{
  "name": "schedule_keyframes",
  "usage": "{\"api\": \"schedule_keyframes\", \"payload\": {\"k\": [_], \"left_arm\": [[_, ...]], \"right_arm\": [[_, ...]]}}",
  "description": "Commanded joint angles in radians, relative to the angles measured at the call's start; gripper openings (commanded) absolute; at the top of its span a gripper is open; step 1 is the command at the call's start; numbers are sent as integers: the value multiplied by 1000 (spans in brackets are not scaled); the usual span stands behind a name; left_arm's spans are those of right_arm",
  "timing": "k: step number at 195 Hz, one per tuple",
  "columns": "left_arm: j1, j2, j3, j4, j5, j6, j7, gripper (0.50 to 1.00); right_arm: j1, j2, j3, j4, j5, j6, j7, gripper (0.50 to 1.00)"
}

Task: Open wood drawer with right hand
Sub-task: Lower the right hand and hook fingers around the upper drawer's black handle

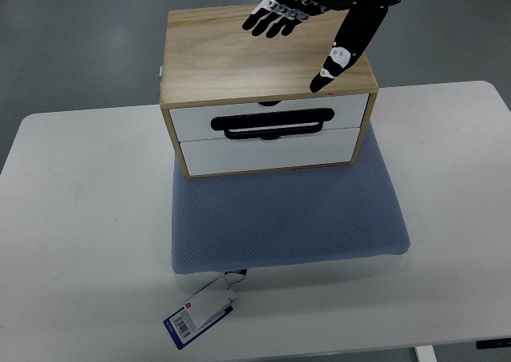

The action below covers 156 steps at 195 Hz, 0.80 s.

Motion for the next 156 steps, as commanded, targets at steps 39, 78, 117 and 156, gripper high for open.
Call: {"api": "schedule_keyframes", "payload": {"k": [39, 78, 117, 156], "left_arm": [[0, 0, 0, 0, 0, 0, 0, 1000], [0, 0, 0, 0, 0, 0, 0, 1000], [0, 0, 0, 0, 0, 0, 0, 1000], [0, 0, 0, 0, 0, 0, 0, 1000]], "right_arm": [[34, 119, -64, -7, 1, -39, -63, 928], [28, 205, -120, -14, 19, -137, -111, 926], [22, 248, -169, -16, 73, -175, -132, 924], [3, 282, -188, -18, 102, -201, -154, 919]]}}
